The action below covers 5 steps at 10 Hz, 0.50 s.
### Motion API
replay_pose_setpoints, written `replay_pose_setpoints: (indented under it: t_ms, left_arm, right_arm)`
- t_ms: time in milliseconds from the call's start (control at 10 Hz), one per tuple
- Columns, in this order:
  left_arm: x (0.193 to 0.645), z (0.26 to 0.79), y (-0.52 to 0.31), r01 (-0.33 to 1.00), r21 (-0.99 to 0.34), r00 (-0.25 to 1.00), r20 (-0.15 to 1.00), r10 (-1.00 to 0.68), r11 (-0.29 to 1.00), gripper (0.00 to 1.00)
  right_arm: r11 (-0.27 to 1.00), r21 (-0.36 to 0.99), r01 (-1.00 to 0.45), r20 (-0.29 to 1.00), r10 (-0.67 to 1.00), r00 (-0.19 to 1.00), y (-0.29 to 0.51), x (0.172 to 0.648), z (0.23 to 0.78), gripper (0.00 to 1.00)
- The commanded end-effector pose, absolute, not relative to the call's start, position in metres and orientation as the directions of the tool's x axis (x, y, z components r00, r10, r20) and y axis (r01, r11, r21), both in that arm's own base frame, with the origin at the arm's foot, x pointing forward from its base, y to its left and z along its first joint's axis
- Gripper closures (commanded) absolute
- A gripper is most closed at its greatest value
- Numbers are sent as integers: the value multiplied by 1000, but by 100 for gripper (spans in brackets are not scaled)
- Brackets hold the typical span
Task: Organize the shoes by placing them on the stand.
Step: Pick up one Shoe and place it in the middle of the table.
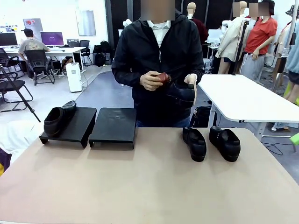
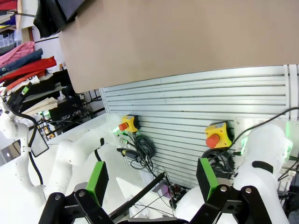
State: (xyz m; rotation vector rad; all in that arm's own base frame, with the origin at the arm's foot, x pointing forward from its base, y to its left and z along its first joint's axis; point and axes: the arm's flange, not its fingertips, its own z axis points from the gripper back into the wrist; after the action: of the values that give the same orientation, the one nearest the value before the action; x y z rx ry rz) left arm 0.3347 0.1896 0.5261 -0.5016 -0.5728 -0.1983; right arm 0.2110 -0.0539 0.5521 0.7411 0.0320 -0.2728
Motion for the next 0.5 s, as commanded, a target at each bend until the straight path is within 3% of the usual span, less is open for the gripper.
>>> replay_pose_setpoints:
  t_ms: [0,400]
  left_arm:
    - [333,522,188,341,-400,811,583,-51,851,0]
    - [333,522,188,341,-400,811,583,-51,851,0]
  right_arm:
    - [719,654,235,-111,-217,970,-60,210,553,0]
    - [719,654,235,-111,-217,970,-60,210,553,0]
